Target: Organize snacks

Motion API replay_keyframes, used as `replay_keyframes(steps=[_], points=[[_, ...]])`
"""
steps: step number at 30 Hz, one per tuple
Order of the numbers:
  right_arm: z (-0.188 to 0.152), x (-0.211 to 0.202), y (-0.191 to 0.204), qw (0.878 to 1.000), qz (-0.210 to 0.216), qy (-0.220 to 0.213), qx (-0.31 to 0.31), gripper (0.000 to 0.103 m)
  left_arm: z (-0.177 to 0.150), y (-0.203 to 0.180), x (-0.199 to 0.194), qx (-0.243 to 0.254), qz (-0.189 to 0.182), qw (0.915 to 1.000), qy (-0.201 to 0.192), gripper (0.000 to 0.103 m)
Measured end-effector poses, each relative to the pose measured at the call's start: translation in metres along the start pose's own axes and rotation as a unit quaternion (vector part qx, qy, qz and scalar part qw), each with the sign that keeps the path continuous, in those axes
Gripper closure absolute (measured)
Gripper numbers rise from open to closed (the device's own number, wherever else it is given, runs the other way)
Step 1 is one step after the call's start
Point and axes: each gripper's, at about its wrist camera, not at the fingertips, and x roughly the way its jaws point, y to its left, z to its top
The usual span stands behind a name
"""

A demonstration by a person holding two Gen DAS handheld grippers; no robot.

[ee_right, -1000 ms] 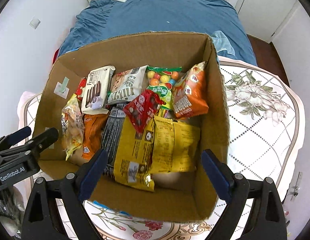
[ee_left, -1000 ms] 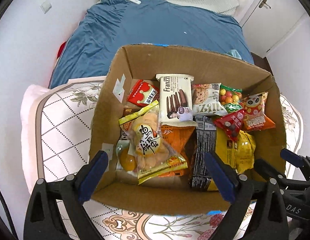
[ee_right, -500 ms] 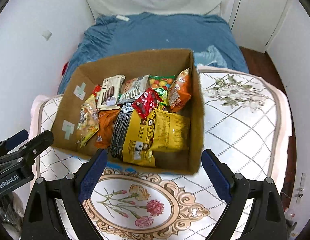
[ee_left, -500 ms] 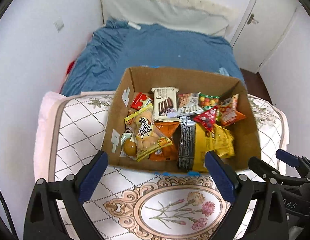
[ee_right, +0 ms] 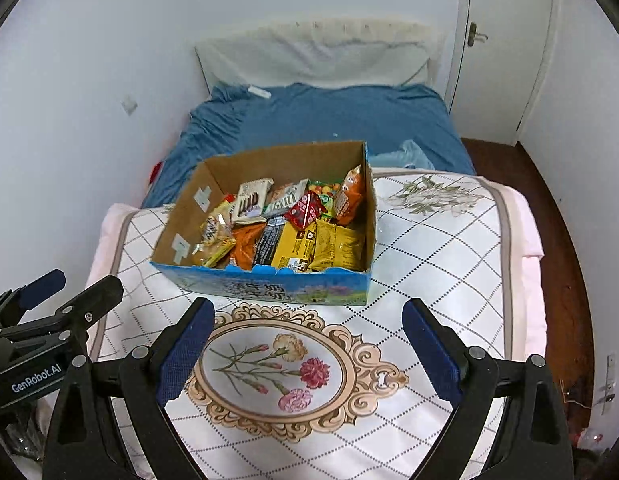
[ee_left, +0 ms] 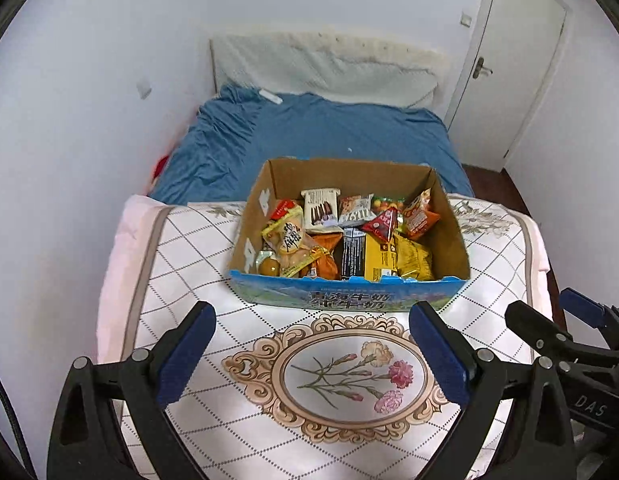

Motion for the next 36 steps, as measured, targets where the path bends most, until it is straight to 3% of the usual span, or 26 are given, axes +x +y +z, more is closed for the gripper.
replay_keyframes(steps=[9, 19, 27, 29, 36], points=[[-0.034, -0.089, 0.011, 0.997, -0.003, -0.07, -0.014, 0.006, -0.024, 0.001, -0.084, 0.004, 0.027, 0.9966, -0.078, 0.004], [-0.063, -0.15, 0.017, 0.994, 0.004, -0.107, -0.023, 0.006, -0.054, 0.005, -0.13, 0.005, 0.034, 0.9947, -0.097, 0.004], [-0.066, -0.161, 0.018, 0.993, 0.001, -0.119, -0.024, 0.006, -0.06, 0.005, -0.141, 0.002, 0.033, 0.9931, -0.113, 0.004], [-0.065, -0.159, 0.018, 0.992, -0.011, -0.125, -0.025, 0.002, -0.059, 0.006, -0.141, -0.003, 0.028, 0.9926, -0.118, 0.004], [-0.054, -0.144, 0.013, 0.99, -0.036, -0.132, -0.018, 0.001, -0.052, 0.009, -0.127, -0.002, 0.038, 0.9912, -0.127, 0.0]])
